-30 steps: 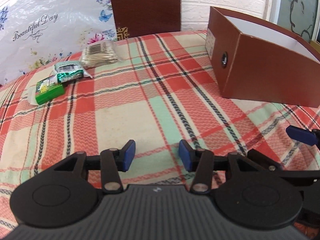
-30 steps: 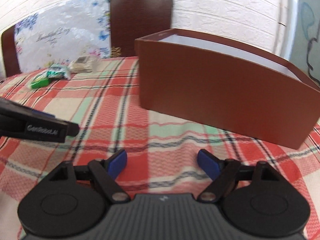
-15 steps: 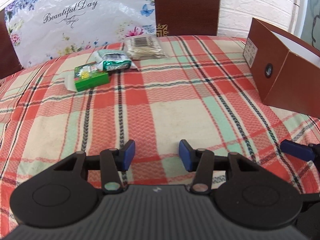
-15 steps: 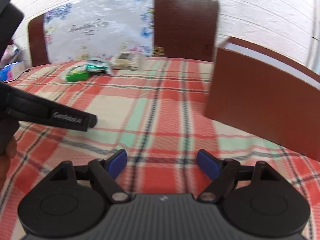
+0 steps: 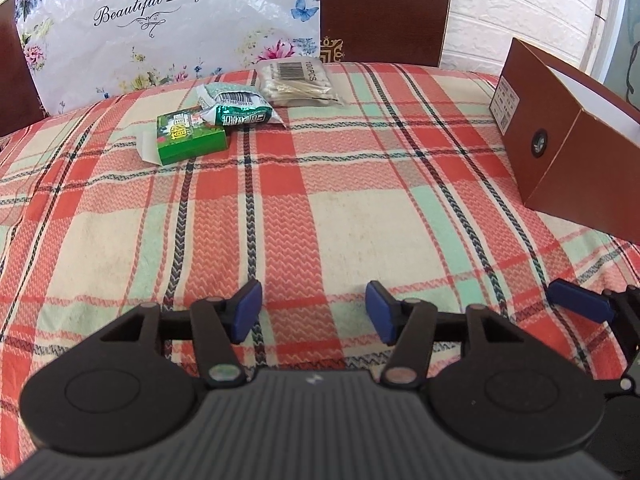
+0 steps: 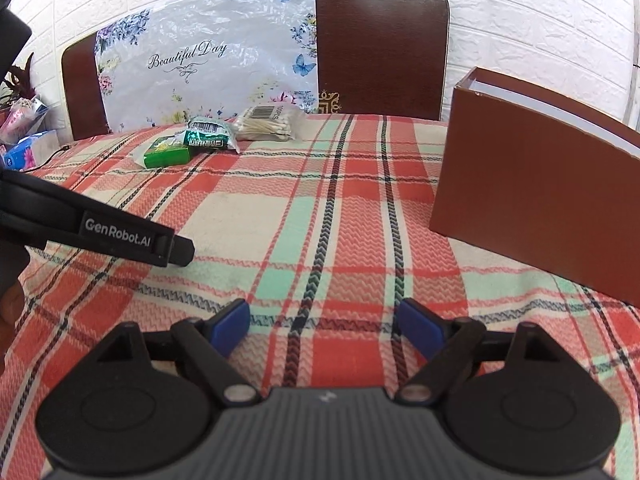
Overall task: Organize objects
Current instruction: 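Move both tools back over the table toward the remaining items, then reach for and grasp the green-and-white mint pack with the right tool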
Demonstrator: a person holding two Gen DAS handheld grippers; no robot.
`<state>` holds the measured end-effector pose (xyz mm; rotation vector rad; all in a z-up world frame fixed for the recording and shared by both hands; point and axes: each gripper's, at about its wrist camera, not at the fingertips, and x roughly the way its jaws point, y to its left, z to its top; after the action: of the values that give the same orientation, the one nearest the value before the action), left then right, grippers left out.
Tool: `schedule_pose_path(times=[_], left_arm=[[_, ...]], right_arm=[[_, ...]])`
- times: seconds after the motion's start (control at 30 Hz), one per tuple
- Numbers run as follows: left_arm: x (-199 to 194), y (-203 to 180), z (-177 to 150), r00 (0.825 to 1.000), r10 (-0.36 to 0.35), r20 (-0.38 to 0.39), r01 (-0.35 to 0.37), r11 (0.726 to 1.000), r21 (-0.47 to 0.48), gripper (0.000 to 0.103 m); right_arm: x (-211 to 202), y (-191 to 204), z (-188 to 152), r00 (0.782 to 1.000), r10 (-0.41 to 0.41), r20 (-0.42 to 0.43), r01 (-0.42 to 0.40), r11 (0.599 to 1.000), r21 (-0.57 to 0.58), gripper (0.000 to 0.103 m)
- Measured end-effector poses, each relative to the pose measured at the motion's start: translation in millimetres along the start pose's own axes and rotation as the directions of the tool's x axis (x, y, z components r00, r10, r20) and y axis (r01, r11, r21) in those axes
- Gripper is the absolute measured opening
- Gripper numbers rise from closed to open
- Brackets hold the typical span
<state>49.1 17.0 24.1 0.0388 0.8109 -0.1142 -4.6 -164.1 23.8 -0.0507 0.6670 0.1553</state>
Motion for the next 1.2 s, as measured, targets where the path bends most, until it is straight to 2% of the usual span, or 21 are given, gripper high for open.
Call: schedule_pose_path(times=[0.13, 0.47, 0.83, 0.93, 1.03, 1.2], left_arm=[[-1, -5, -1, 1.0, 0.018, -0.002, -0.018, 1.0, 0.014, 0.061], [-13, -28, 0, 1.0, -0.018, 0.005, 0.018, 0.999, 0.05, 0.061], [-23, -51, 3, 0.999, -0.028, 0.027, 0.025, 0.994, 0.107, 0.062], [-22, -53, 3, 0.998, -0.055, -0.001, 0.055, 0.993, 0.101, 0.062], [-21, -51, 1, 0.994, -0.086, -0.062, 0.09, 0.994, 0.066, 0.061], [-34, -45, -14, 0.982, -0.101, -0.158, 0.108, 0.993, 0.037, 0.062]], right_arm=[[0, 0, -1, 1.0, 0.001, 0.001, -0.001, 1.0, 0.001, 0.085], [-2, -1, -2, 1.0, 0.017, 0.008, -0.017, 1.0, 0.016, 0.086], [-7, -12, -4, 0.999, 0.033, 0.02, -0.034, 0.997, 0.069, 0.087], [-10, -20, -4, 1.0, 0.01, 0.019, -0.012, 0.994, 0.108, 0.087], [-13, -26, -6, 0.999, -0.038, 0.011, 0.037, 0.992, 0.123, 0.087], [-19, -34, -11, 0.992, -0.125, -0.001, 0.125, 0.99, 0.07, 0.091]])
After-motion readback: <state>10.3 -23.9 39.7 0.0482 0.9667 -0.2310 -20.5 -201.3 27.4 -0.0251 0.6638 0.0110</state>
